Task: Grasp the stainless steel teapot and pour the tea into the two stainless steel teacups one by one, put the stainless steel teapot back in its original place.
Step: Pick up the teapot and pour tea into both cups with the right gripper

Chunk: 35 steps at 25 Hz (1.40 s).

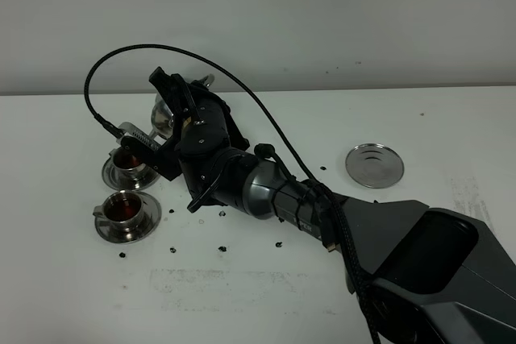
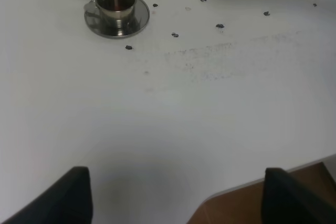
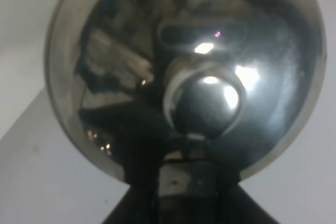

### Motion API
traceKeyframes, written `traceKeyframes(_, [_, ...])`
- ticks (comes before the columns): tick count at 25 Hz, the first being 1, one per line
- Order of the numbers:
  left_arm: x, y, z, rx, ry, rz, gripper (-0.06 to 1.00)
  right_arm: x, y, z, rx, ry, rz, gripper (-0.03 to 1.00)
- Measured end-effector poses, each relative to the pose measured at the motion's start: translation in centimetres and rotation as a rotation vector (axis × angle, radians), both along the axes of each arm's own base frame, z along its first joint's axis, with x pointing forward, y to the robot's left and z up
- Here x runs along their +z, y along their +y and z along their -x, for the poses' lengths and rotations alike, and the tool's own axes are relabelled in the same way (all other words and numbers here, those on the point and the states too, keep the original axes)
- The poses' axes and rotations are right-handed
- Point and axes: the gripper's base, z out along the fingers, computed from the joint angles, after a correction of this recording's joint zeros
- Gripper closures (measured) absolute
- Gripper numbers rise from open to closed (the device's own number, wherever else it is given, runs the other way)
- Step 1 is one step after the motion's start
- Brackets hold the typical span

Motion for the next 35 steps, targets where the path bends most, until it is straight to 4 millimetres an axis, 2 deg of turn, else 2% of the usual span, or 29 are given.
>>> traceKeyframes(23, [0.00,0.00,0.00,0.001,0.000,0.001,0.31,0.02,0.00,-0.01,0.000,-0.002,0.000,0.76])
traceKeyframes(33, [0.00,0.00,0.00,0.001,0.000,0.001,0.31,-0.56,-0.05,0.20,-0.039,0.081,-0.086,0.76])
traceKeyframes(35, [0.00,0.00,0.00,0.001,0.000,0.001,0.31,-0.04,-0.10,0.30,-0.048,0.096,-0.115,0.76])
